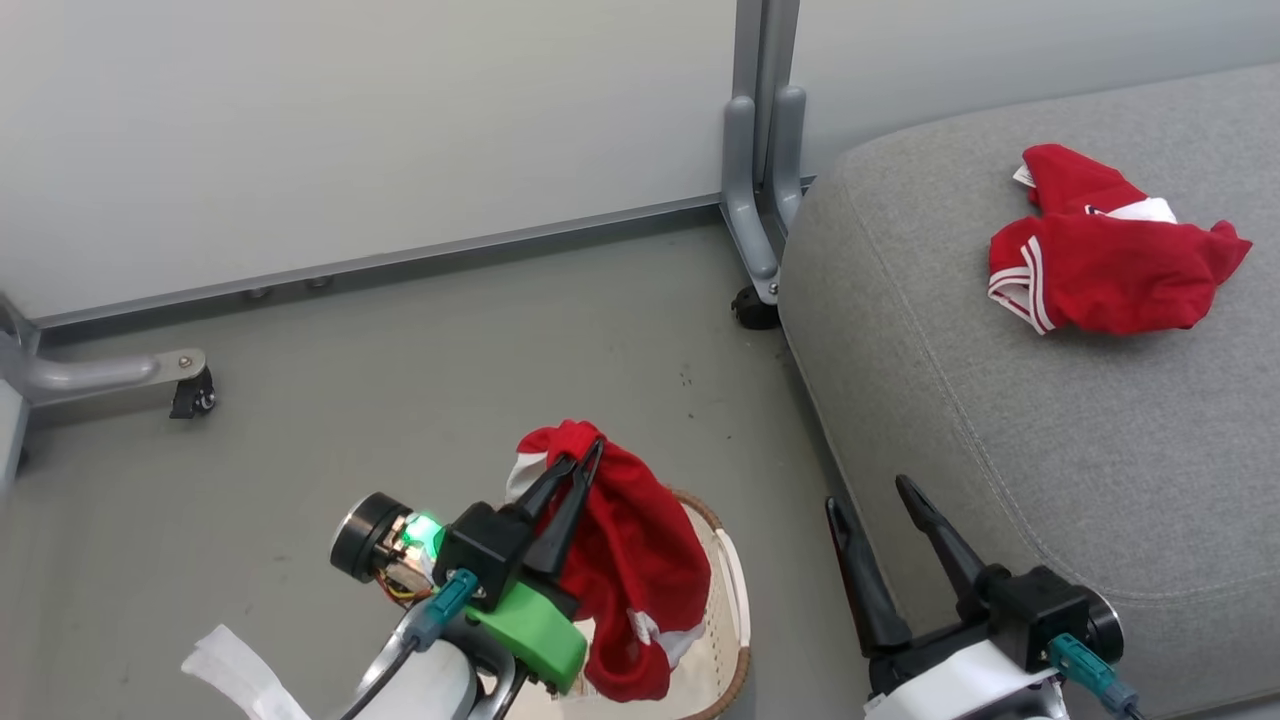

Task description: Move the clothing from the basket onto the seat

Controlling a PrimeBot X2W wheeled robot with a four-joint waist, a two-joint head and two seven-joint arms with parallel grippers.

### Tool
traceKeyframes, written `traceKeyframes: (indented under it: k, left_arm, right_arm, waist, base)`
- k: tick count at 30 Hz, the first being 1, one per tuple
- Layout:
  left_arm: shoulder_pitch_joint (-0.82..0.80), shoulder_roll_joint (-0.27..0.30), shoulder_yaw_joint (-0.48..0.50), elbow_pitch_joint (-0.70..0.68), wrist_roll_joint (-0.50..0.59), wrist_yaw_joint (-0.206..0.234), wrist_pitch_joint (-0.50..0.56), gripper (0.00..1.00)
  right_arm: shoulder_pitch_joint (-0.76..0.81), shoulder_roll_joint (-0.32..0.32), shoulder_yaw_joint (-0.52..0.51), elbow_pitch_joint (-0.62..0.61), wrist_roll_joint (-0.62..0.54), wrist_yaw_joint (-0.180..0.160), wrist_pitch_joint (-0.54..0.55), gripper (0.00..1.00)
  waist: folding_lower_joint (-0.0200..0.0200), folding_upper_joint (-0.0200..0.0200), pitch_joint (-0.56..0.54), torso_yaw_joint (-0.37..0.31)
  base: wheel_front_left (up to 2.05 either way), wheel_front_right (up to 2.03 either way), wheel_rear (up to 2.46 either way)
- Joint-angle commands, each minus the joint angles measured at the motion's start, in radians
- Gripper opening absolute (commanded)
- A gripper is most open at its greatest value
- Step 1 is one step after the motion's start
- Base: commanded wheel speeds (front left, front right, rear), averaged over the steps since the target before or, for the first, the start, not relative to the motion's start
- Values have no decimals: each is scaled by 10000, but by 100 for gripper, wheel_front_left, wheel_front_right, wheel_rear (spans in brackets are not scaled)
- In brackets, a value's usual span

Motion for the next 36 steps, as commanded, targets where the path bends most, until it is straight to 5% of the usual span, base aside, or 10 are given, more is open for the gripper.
traceKeyframes:
  k: [1, 17, 31, 32, 34, 36]
  left_arm:
    - [-5, -10, 68, -243, 120, -64, -32, 0]
    - [-864, -358, -382, -2276, 454, -487, 215, 0]
    - [-903, -295, -792, -3641, 227, -696, 939, 0]
    - [-887, -278, -814, -3689, 211, -708, 959, 0]
    - [-845, -256, -838, -3798, 171, -718, 1010, 0]
    - [-809, -246, -860, -3850, 148, -698, 1051, 0]
  right_arm:
    - [79, -35, 155, 58, 122, -14, -34, 100]
    - [-610, -348, 1768, 1174, 529, -14, -34, 100]
    - [-609, -288, 1462, 1380, 62, -14, -34, 100]
    - [-592, -269, 1442, 1396, 19, -14, -34, 55]
    - [-575, -258, 1479, 1493, -70, -14, -34, 7]
    - [-568, -261, 1508, 1568, -96, -14, -34, 0]
  waist:
    - [1, 0, -149, 88]
    - [1, 0, -24, 230]
    - [1, 0, 149, 301]
    - [1, 0, 140, 302]
    - [1, 0, 109, 305]
    - [1, 0, 72, 308]
  base:
    - [0, 0, 0]
    - [0, 0, 0]
    - [0, 0, 0]
    - [0, 0, 0]
    - [0, 0, 0]
    - [0, 0, 0]
